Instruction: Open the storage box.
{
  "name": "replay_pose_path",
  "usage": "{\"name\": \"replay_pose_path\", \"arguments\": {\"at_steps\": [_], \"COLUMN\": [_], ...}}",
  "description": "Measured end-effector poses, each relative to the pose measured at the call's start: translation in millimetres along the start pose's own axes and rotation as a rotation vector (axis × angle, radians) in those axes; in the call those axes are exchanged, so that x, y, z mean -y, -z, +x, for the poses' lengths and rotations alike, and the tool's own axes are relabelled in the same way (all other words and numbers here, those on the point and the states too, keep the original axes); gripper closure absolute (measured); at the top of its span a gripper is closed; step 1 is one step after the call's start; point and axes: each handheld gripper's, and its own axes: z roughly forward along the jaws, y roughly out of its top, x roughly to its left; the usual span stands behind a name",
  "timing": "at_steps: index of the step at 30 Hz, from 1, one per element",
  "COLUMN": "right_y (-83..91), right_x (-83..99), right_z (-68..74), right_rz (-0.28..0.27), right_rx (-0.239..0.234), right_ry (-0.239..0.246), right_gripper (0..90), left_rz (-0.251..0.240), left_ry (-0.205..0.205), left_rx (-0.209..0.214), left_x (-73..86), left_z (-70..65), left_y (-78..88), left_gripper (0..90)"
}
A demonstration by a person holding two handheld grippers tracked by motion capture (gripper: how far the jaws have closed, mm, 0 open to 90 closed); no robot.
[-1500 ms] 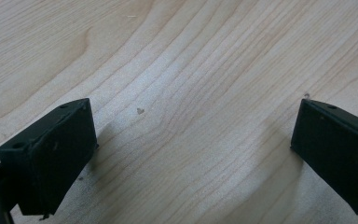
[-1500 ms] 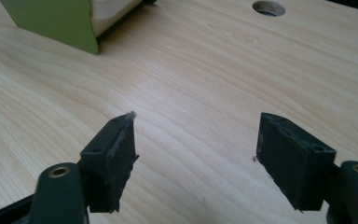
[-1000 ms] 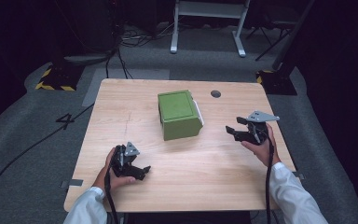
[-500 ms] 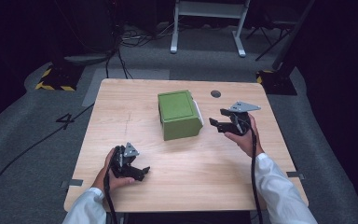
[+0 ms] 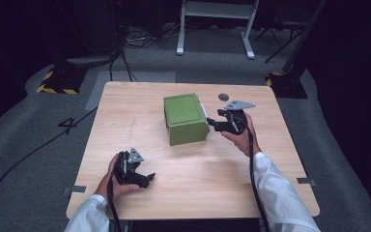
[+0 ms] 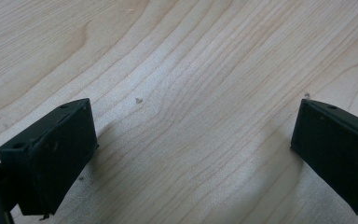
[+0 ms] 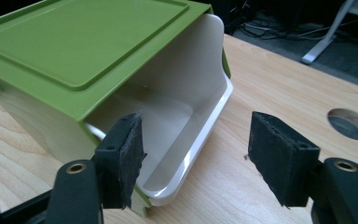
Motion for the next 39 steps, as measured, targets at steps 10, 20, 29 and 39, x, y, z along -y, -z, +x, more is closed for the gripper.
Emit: {"name": "replay_pose_path", "arguments": {"at_steps": [10,20,29,39], "right_y": [-8.8,-7.9,-7.8,-11.9], "right_x": [2.2,2.3,1.4,10.7], "right_z": [-1.6,25.0,43.6,24.3], "right_rz": [-0.008,0.004,0.019,0.046], "right_rx": [-0.112,-0.241,-0.241,-0.068], "right_ry": [-0.014,0.090,0.151,0.088], "right_gripper": [49.3,57.6,54.2,38.5], "left_rz": [0.001,0.001,0.002,0.001], "left_ry": [-0.005,-0.005,-0.005,-0.006], "left_rx": [0.000,0.000,0.000,0.000], "left_x": [0.6,0.6,0.6,0.5], "left_z": [0.0,0.0,0.0,0.1], "left_y": [0.8,0.8,0.8,0.8], "left_gripper": [0.4,0.4,0.4,0.4]}}
